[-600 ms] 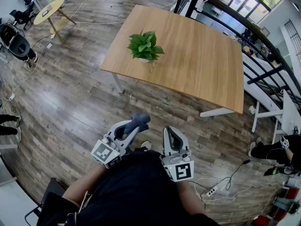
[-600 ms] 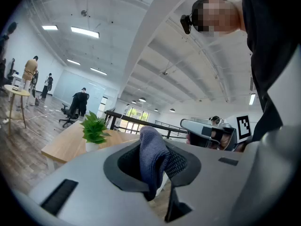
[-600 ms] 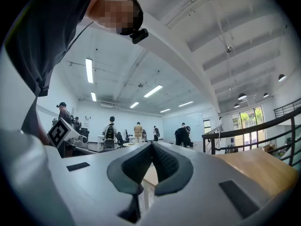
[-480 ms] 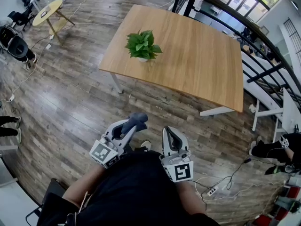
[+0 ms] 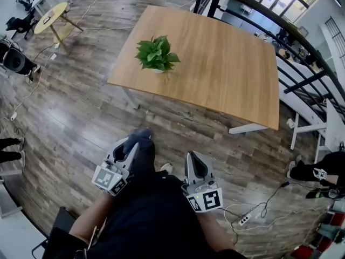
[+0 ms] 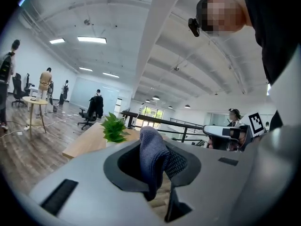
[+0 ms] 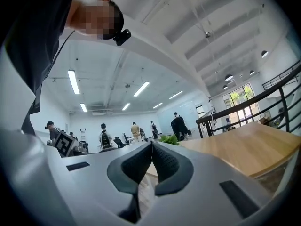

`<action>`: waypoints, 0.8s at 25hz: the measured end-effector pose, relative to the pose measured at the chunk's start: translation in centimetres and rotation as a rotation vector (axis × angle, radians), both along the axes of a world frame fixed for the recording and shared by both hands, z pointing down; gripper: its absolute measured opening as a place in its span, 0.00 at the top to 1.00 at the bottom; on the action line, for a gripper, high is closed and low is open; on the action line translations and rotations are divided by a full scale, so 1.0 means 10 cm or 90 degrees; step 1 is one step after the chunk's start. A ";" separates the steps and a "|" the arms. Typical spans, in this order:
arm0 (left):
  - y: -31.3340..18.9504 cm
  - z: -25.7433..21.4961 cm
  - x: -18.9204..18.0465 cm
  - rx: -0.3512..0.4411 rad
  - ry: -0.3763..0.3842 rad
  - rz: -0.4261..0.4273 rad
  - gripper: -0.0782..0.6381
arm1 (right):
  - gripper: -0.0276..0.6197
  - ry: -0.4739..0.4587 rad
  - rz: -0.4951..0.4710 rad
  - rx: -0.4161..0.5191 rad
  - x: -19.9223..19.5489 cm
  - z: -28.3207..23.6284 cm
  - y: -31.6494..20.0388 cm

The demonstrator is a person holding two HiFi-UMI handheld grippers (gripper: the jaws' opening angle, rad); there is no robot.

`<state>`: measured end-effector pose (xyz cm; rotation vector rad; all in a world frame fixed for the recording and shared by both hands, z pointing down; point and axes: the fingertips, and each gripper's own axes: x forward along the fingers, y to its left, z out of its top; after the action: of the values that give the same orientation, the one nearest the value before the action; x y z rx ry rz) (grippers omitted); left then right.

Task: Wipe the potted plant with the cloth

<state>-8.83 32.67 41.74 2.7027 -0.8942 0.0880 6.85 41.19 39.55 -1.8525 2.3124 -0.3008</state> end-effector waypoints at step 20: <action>-1.84 0.63 0.33 -0.001 -0.024 0.021 0.76 | 0.93 0.197 -0.091 -0.019 0.19 0.54 -1.96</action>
<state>-5.54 14.31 48.07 2.7230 -0.8598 0.1481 8.72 21.62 44.99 -1.8636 2.6635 -0.0682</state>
